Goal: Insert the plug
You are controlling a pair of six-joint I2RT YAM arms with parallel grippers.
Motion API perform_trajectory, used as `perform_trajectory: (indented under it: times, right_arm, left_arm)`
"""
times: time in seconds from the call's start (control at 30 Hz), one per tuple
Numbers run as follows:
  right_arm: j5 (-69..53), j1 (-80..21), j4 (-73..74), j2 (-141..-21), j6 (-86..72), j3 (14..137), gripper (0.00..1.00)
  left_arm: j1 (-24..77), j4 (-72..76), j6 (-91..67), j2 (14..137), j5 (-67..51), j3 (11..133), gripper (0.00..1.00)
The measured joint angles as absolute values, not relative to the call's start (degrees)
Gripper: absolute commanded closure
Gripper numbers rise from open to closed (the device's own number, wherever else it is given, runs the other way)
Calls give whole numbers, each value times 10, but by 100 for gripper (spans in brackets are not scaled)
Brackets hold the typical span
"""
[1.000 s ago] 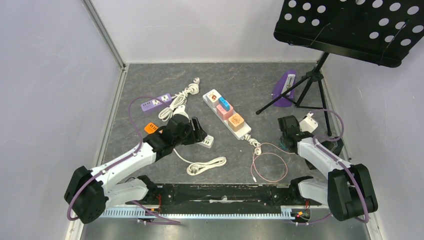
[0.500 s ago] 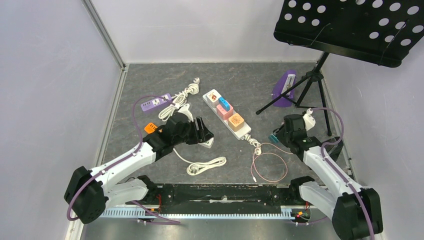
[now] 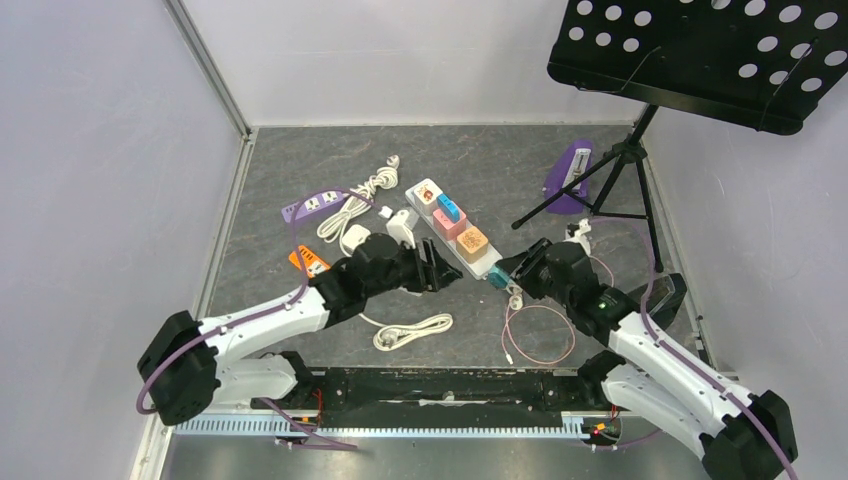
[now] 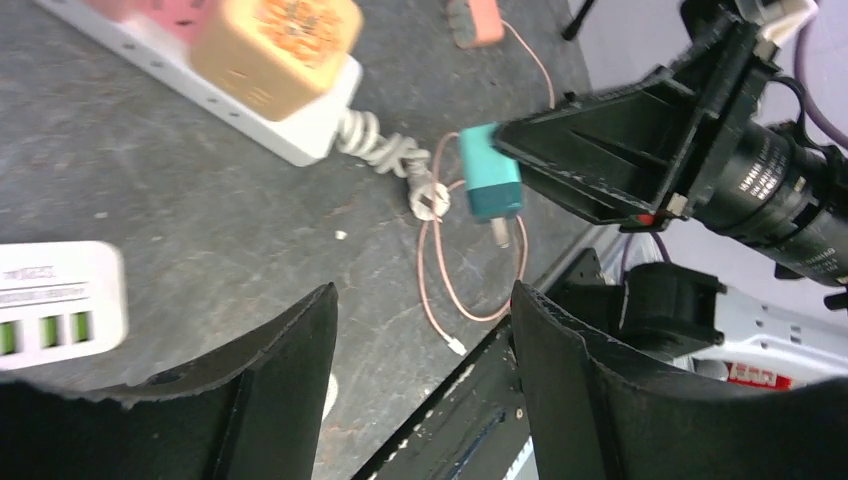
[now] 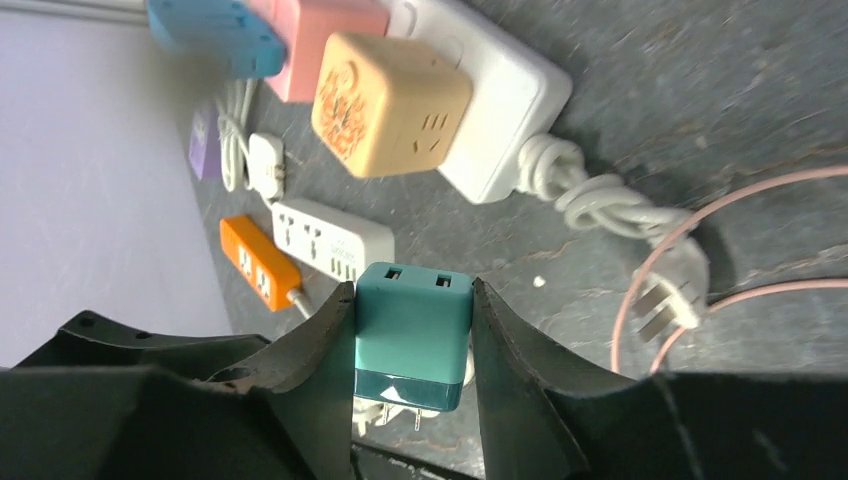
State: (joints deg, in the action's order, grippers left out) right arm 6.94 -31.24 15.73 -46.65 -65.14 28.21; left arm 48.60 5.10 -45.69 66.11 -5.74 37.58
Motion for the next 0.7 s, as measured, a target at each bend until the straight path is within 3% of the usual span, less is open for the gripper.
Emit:
perform_trajectory:
  times: [0.33, 0.7]
  right_arm:
    - [79, -377, 137, -466, -717, 291, 87]
    - [79, -382, 125, -465, -727, 299, 86]
  left_arm:
    - [585, 168, -454, 710, 60, 376, 28]
    - [602, 201, -457, 775, 89, 397, 31]
